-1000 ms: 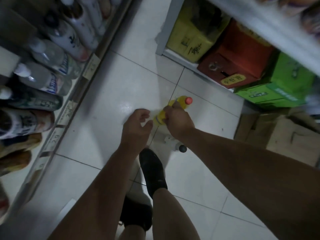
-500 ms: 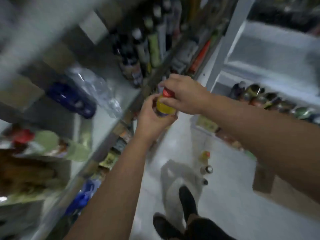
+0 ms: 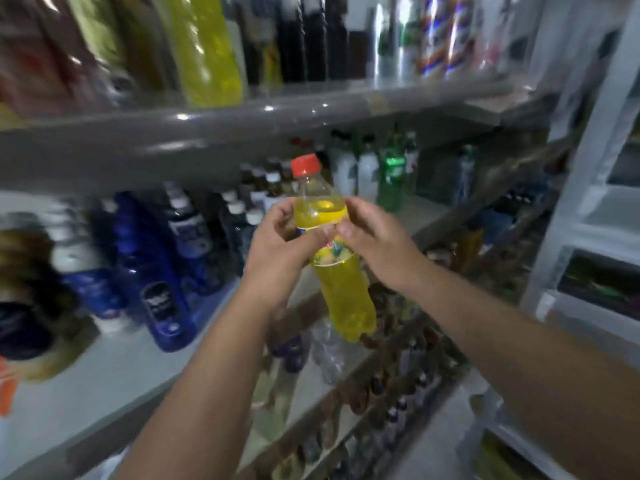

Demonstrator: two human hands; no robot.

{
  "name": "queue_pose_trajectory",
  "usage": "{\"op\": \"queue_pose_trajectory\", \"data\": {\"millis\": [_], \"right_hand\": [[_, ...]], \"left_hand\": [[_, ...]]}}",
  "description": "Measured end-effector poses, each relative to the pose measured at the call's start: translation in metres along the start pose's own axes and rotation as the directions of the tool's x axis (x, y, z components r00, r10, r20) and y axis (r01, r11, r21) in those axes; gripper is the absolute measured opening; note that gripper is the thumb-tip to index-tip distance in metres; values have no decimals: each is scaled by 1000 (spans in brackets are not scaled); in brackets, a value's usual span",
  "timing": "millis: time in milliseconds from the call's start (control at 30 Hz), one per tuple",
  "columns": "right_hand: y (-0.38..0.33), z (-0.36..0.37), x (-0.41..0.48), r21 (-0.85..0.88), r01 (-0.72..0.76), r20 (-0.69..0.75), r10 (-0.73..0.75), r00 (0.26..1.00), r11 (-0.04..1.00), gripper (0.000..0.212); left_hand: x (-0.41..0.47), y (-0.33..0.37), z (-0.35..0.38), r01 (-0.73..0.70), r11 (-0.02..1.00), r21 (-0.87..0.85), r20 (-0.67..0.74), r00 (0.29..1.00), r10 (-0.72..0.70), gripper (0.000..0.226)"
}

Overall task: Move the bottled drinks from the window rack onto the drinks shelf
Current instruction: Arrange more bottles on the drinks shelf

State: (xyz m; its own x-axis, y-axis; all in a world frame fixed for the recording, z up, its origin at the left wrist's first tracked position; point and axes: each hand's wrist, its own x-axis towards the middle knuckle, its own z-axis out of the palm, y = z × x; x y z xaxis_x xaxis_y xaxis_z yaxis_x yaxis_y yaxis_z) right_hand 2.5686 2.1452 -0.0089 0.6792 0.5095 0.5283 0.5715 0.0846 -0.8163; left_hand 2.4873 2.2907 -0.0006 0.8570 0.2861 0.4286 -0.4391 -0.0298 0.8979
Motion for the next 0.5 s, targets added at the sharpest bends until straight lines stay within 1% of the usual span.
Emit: {"op": "queue_pose_trajectory", "data": {"millis": [33,67,133,167,233,300,367,433,500], "right_hand": [[-1,10,-2,45,-22,64,19,998,999,60],[-2,19,-5,90,-57,133,45,990,994,66],[-5,37,-12,191,-135,243,87,966,972,66],[-7,45,-15,222,-164,266,102,959,961,65],[-13,60,-20,238,-183,268,117,956,954,64],[-18,73,-21,204,-140,245,88,966,969,57],[-20,81,-21,185,-120,206,81,975,975,50],[-16,87,-22,178,-111,170,80,982,978,51],[-10,89,-23,153,-101,139,80,987,983,54]], "left_hand": [[2,14,-7,7,998,-69,36,999,-4,36],[4,26,-13,21,991,-132,70,997,-12,34],[6,44,-24,49,971,-236,116,993,-22,37],[6,49,-30,73,959,-276,134,990,-37,38],[5,53,-40,138,939,-316,177,981,-84,43],[3,50,-52,146,947,-285,195,976,-92,38],[0,45,-61,110,966,-234,153,985,-76,36],[-2,39,-66,54,983,-176,112,993,-34,40],[-3,33,-67,13,987,-157,88,996,1,47]]}}
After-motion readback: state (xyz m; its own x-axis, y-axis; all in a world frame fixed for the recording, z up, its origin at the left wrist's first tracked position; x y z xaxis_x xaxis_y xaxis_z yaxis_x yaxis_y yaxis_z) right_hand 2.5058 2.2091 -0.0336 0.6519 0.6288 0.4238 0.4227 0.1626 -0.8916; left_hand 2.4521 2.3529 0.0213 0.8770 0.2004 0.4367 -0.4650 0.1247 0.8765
